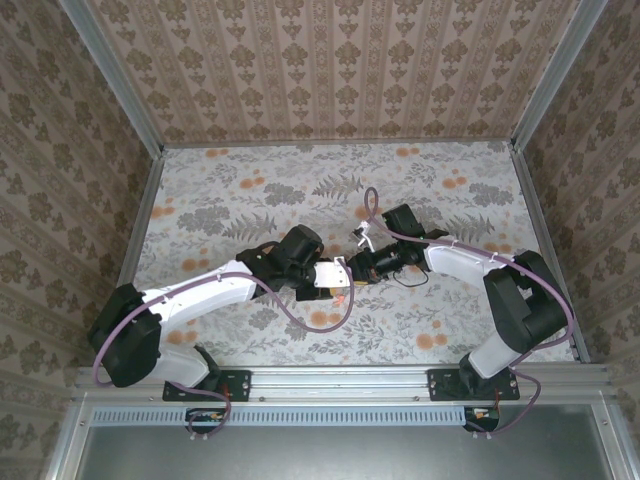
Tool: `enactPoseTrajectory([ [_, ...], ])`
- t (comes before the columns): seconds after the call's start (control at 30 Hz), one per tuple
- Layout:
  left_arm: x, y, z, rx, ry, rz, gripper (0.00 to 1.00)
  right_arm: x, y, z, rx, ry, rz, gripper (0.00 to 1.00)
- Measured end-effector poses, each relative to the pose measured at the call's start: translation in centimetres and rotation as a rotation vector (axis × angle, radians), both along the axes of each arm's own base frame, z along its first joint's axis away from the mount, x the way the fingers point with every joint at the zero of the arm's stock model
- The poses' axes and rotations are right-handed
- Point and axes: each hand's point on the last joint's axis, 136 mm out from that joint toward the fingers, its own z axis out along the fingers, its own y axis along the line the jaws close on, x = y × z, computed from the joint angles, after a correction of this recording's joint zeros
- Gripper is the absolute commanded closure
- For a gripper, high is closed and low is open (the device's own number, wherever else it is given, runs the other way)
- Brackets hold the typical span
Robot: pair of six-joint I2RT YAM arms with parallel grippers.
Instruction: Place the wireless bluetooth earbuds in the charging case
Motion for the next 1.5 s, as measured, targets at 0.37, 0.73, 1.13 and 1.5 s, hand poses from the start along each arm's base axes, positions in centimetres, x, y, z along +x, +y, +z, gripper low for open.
enactPoseTrajectory([
  [0.37,0.2,-0.2,0.2,-0.012,-0.01,-0.001,0.75,0.0,0.1,0.2,0.01,0.004,0.004,0.63],
  [0.73,0.3,-0.3,0.7,-0.023,-0.021,0.005,0.65,0.0,0.2,0.4,0.022,-0.001,0.007,0.78],
  [1.13,0.4,0.0,2.0,-0.145,-0.002,0.044,0.32,0.4,-1.3,3.2,0.006,-0.268,0.0,0.79],
  [1.5,0.2,1.4,5.0,-0.42,0.097,0.092,0.43,-0.8,-3.4,6.1,0.055,-0.832,0.078,0.79],
])
